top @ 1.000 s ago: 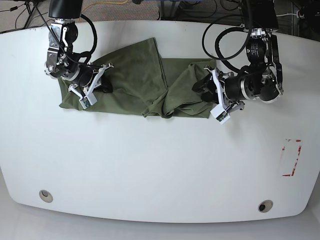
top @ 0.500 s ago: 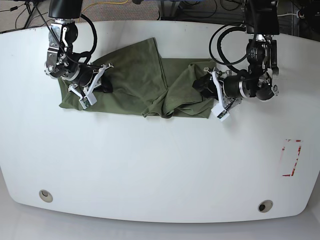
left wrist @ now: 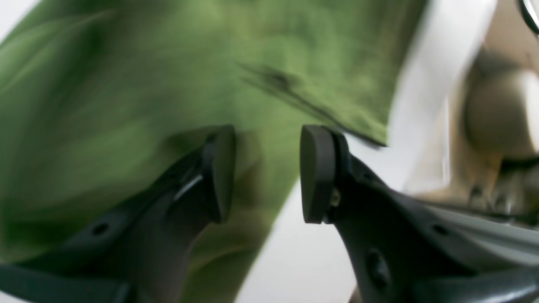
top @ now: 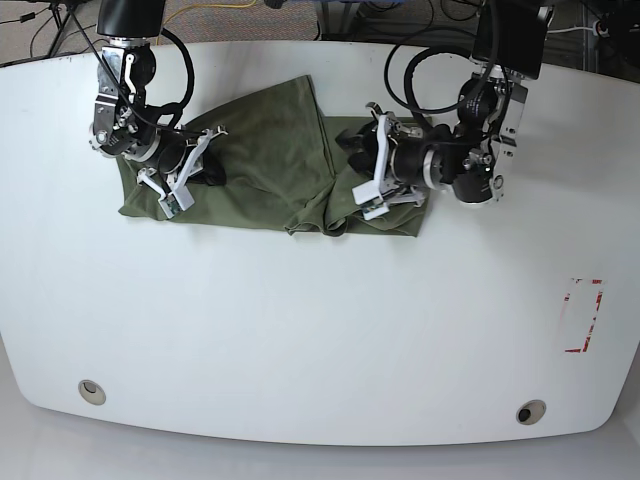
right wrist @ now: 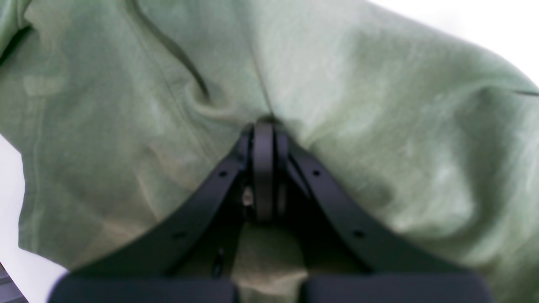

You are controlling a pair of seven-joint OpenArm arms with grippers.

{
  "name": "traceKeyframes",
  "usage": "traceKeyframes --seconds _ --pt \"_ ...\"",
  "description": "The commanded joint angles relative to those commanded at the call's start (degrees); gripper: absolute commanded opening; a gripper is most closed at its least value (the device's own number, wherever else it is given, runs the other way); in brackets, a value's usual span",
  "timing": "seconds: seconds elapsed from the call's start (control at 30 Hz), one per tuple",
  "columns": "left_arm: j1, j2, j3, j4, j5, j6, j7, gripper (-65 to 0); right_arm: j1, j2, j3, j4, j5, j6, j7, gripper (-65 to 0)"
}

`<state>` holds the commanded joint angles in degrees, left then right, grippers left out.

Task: Layout the t-shirt on the table in an organized manner, then fold the t-shirt properly
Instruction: 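Lower the folded end onto the strip and adjust it with the left gripper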

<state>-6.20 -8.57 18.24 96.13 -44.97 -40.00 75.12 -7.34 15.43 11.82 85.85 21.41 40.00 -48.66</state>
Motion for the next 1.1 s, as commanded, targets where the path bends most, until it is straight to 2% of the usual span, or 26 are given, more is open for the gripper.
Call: traceKeyframes --seconds 0.27,0.4,0.57,0.83,1.0,1.1 --pt "-3.2 -0.4 8.4 4.1 0.3 0.0 1.9 -40.8 0.0 0.0 0.0 0.0 0.0 0.0 0.0 -64.8" --pt "-3.6 -2.5 7.2 5.4 0.4 0.0 1.9 -40.8 0.0 0.0 0.0 0.0 0.0 0.0 0.0 -64.8" --pt "-2.7 -3.7 -2.7 5.2 0.4 0.0 1.7 -40.8 0.0 0.0 0.0 0.0 0.0 0.0 0.0 -64.8" --pt "0.3 -2.6 -18.7 2.6 0.4 0.0 1.7 -40.8 0.0 0.0 0.0 0.0 0.0 0.0 0.0 -64.8" --pt "0.2 -1.1 -22.6 -2.6 0.4 0.0 1.5 -40.8 0.0 0.0 0.0 0.0 0.0 0.0 0.0 -64.8" --pt "0.2 -0.7 -23.4 -5.5 0.4 0.0 -0.7 -40.8 0.0 0.0 0.0 0.0 0.0 0.0 0.0 -64.8"
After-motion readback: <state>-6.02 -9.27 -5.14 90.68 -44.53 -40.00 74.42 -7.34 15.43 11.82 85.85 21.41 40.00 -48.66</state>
